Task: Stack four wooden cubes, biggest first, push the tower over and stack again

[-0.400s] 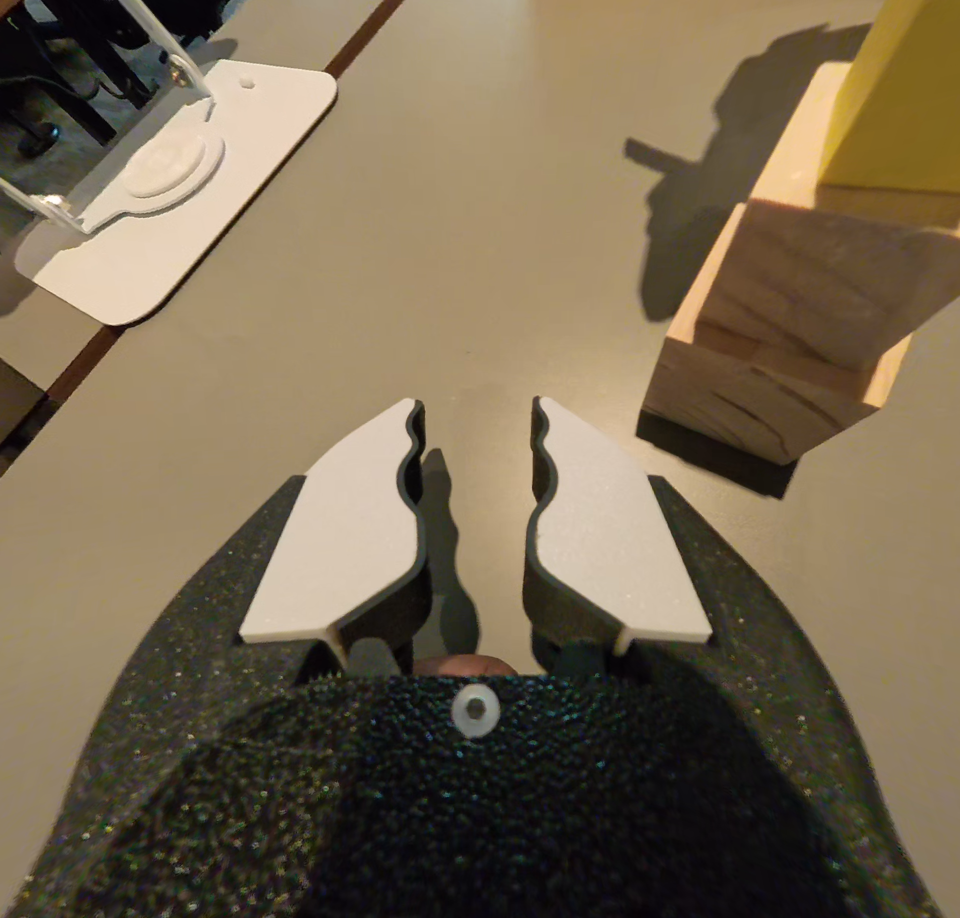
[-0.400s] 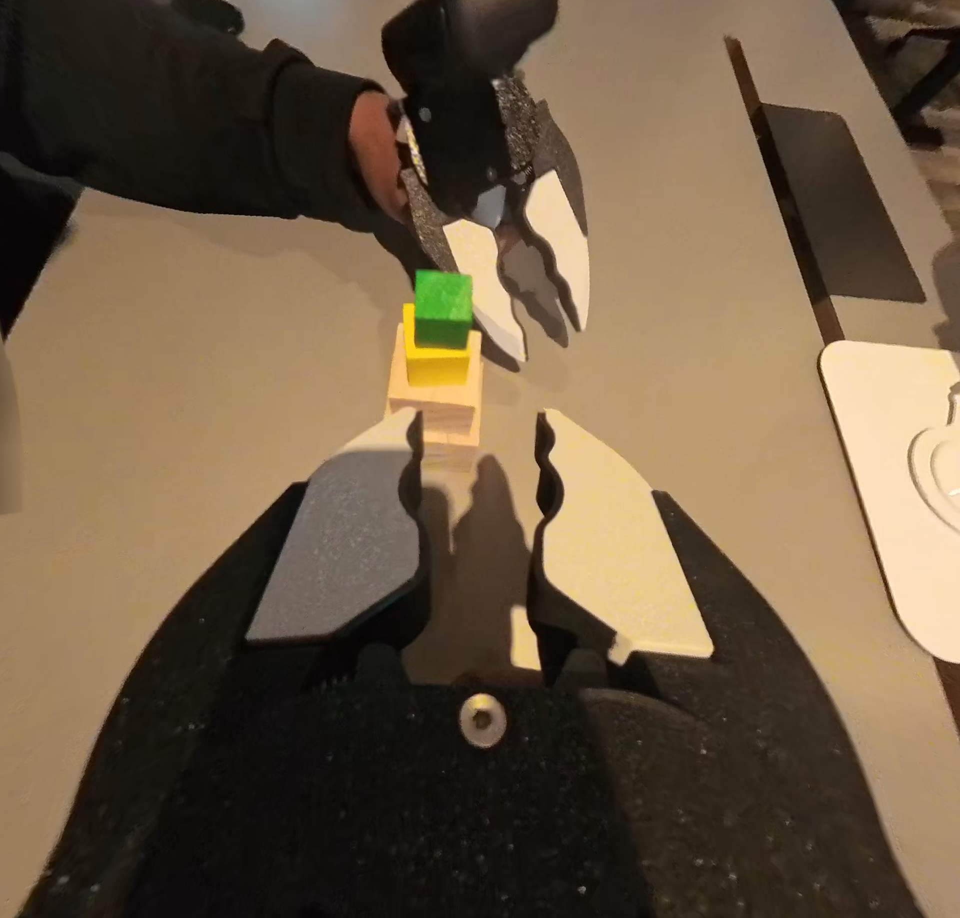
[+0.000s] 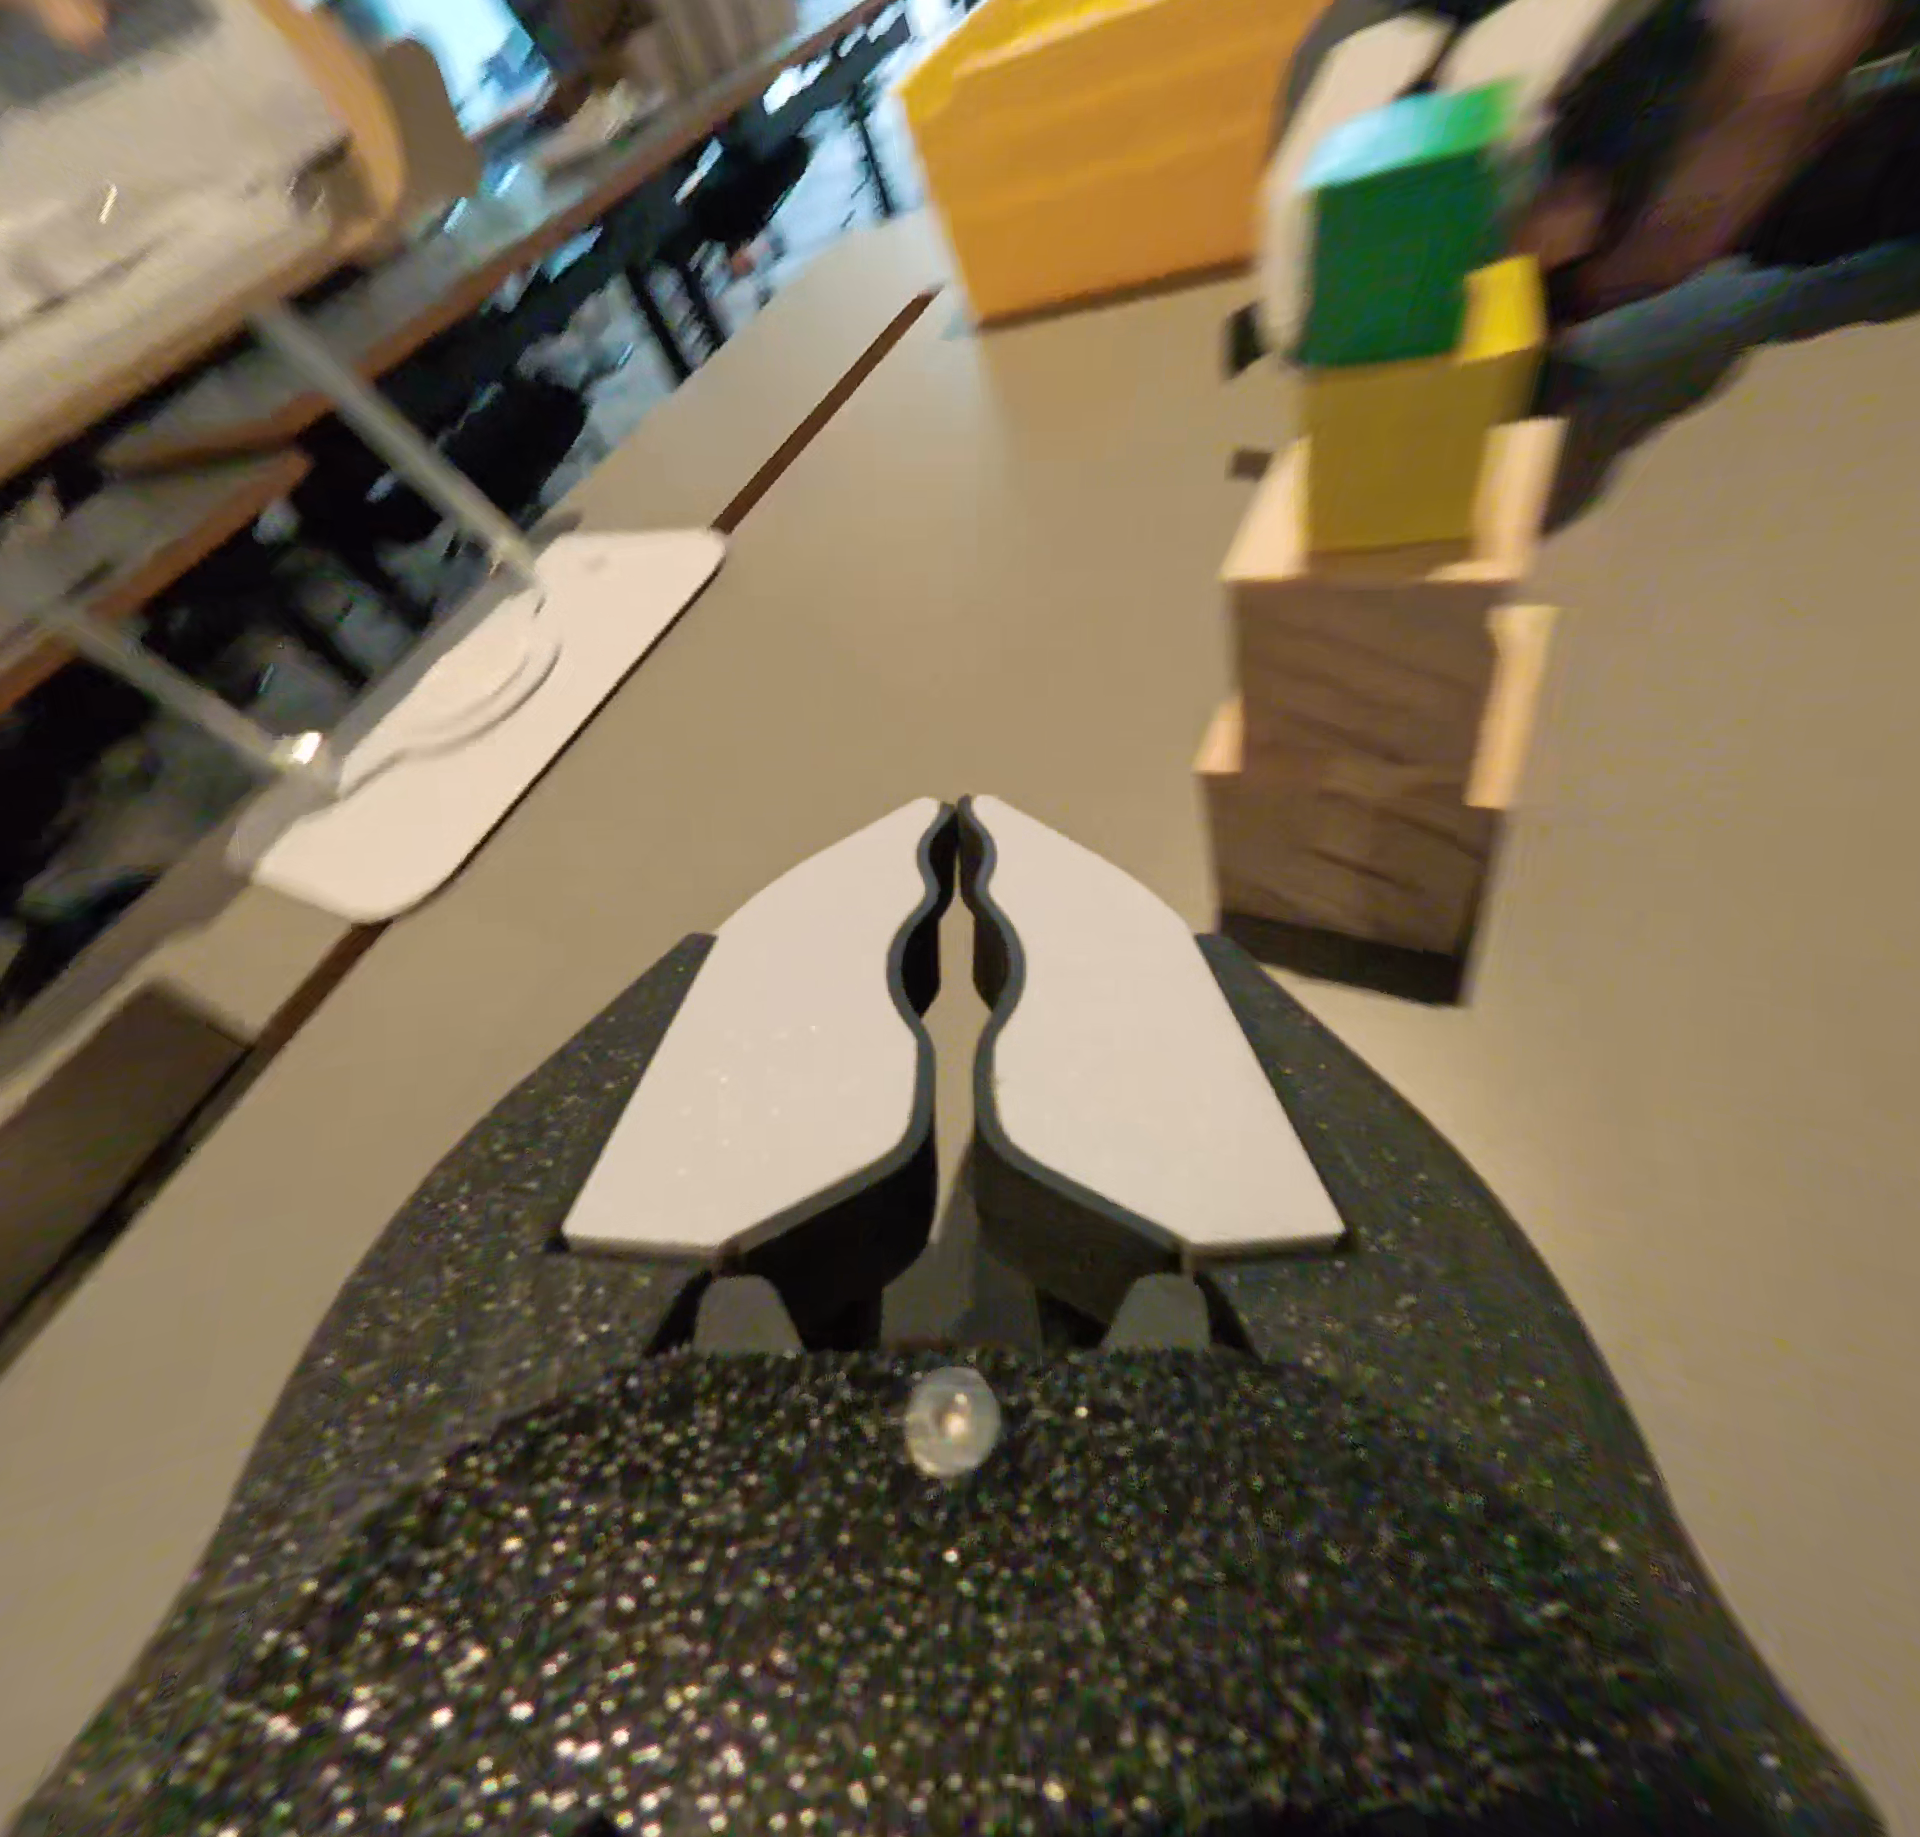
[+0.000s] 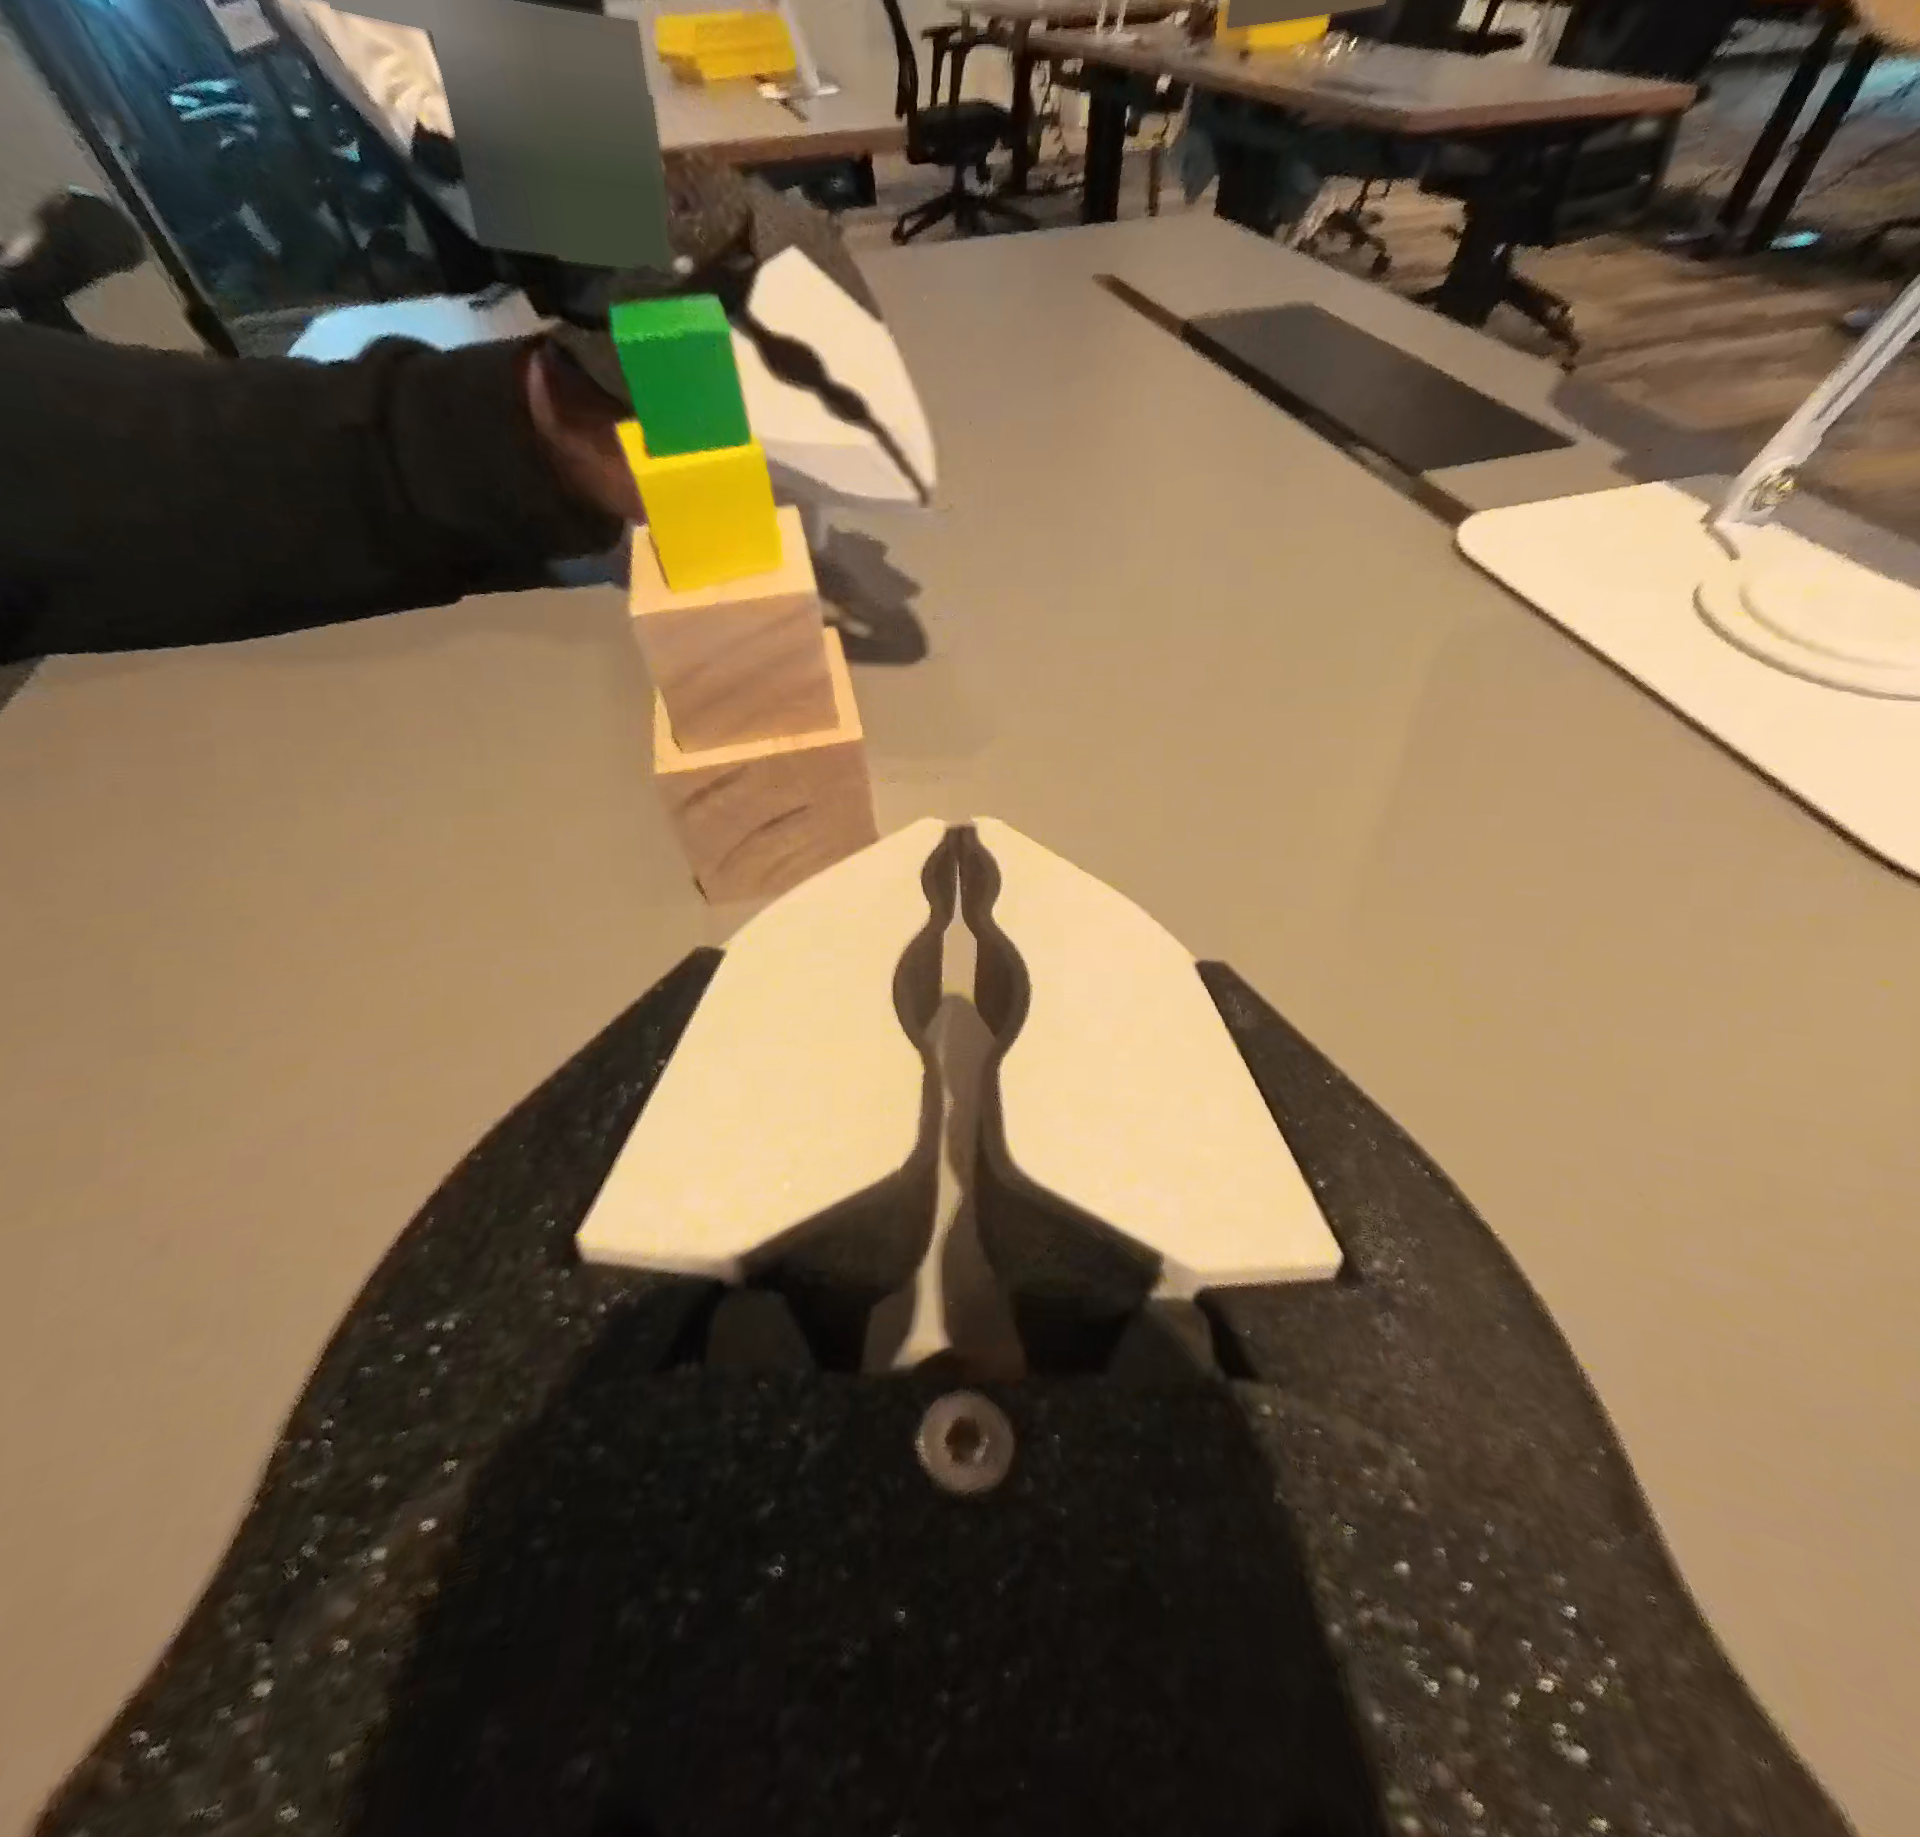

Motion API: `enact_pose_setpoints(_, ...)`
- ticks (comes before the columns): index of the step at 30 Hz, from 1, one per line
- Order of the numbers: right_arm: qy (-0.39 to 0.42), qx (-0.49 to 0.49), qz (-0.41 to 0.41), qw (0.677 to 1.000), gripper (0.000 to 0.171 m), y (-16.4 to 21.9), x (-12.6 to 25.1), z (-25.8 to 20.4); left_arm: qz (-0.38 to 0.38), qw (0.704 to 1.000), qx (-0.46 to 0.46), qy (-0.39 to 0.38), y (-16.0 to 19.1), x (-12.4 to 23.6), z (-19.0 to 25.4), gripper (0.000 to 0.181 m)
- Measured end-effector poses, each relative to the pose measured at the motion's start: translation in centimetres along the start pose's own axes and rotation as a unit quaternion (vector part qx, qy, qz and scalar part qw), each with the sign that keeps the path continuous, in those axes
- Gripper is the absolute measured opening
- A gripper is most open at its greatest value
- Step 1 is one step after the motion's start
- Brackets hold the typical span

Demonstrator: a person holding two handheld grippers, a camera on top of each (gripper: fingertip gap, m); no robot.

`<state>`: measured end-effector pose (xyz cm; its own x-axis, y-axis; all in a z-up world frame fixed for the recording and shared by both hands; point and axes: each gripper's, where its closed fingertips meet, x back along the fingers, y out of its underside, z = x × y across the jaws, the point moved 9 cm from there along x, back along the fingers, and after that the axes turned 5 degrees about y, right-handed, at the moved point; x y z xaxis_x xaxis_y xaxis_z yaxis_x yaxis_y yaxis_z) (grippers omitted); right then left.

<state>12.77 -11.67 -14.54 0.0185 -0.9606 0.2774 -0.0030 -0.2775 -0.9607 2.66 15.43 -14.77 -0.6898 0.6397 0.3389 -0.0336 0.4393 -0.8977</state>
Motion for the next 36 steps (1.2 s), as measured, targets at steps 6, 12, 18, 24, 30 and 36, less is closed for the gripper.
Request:
enact_pose_setpoints(6, -0.005, -0.025, 0.010, 1.000, 0.000, -0.1, -0.1, 0.3, 0.098, 0.975, -0.053, 0.190, -2.8, 1.4, 3.5, 0.000)
enact_pose_setpoints(12, -0.017, -0.045, 0.010, 0.999, 0.000, -0.1, -0.1, 0.7, 0.110, 0.925, -0.056, 0.360, -5.0, -0.4, 8.8, 0.000)
enact_pose_setpoints(18, -0.020, -0.033, -0.007, 0.999, 0.000, 0.0, -0.4, 0.4, 0.071, 0.905, -0.049, 0.417, -5.6, -1.8, 11.6, 0.000)
enact_pose_setpoints(24, -0.019, -0.034, -0.012, 0.999, 0.000, 0.0, -0.5, 0.4, -0.054, 0.992, 0.083, 0.084, -4.9, -3.5, 5.6, 0.000)
enact_pose_setpoints(30, -0.019, -0.039, -0.011, 0.999, 0.000, 0.0, -0.5, 0.5, 0.097, 0.956, 0.278, 0.018, -4.2, 0.8, 0.0, 0.000)
enact_pose_setpoints(36, -0.014, -0.042, -0.010, 0.999, 0.000, 0.0, -0.5, 0.6, 0.053, 0.968, 0.233, -0.070, -2.2, 1.6, -1.6, 0.000)
